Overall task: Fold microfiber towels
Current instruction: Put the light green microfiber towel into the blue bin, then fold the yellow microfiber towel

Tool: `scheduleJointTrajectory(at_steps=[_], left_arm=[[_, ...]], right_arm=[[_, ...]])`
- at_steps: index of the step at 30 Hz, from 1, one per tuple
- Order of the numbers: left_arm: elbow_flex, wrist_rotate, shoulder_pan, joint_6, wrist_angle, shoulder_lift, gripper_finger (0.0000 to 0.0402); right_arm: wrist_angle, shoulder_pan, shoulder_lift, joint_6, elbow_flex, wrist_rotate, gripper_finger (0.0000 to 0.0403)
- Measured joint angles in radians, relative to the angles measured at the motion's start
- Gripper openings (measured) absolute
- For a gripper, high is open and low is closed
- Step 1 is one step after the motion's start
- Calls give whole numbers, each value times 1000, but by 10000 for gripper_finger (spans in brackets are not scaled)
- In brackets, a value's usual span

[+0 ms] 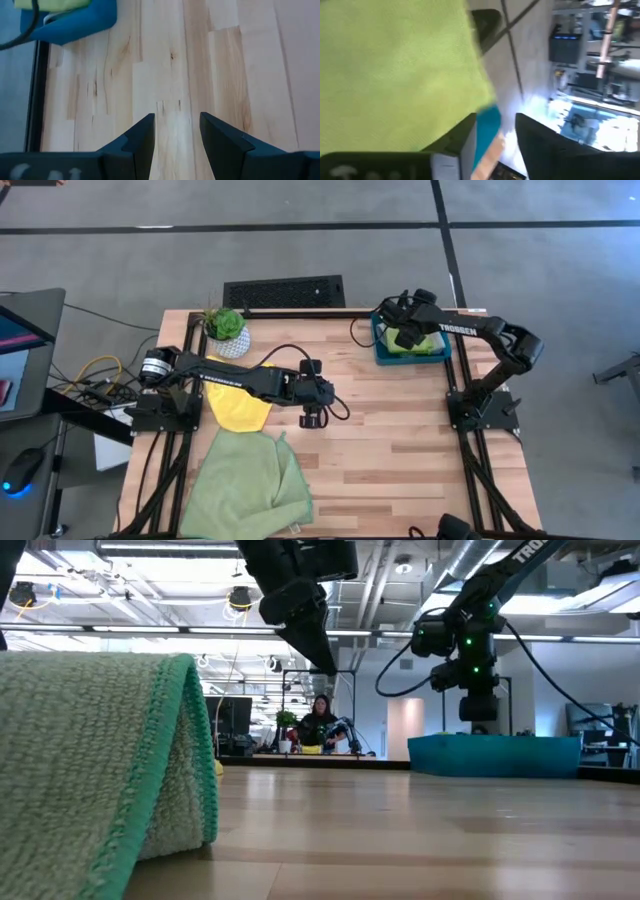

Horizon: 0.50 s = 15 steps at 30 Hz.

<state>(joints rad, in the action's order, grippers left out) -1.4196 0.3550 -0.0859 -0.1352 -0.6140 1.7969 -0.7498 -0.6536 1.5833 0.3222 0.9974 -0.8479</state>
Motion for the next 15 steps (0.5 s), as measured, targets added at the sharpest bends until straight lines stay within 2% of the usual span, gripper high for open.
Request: scheduleJointTrajectory(at_steps=[3, 6, 11, 15], left_arm=[[0, 0, 8, 33, -7, 0, 149], [0, 31, 11, 94, -47, 0, 149], [0, 74, 10, 250, -182, -14, 149], [0, 169, -6, 398, -365, -44, 149]], right_arm=[[-18, 10, 0, -7, 9, -14, 194], [-77, 27, -3, -87, 53, -10, 215], [-168, 104, -60, -166, 114, 81, 229], [-165, 207, -143, -210, 116, 165, 229]])
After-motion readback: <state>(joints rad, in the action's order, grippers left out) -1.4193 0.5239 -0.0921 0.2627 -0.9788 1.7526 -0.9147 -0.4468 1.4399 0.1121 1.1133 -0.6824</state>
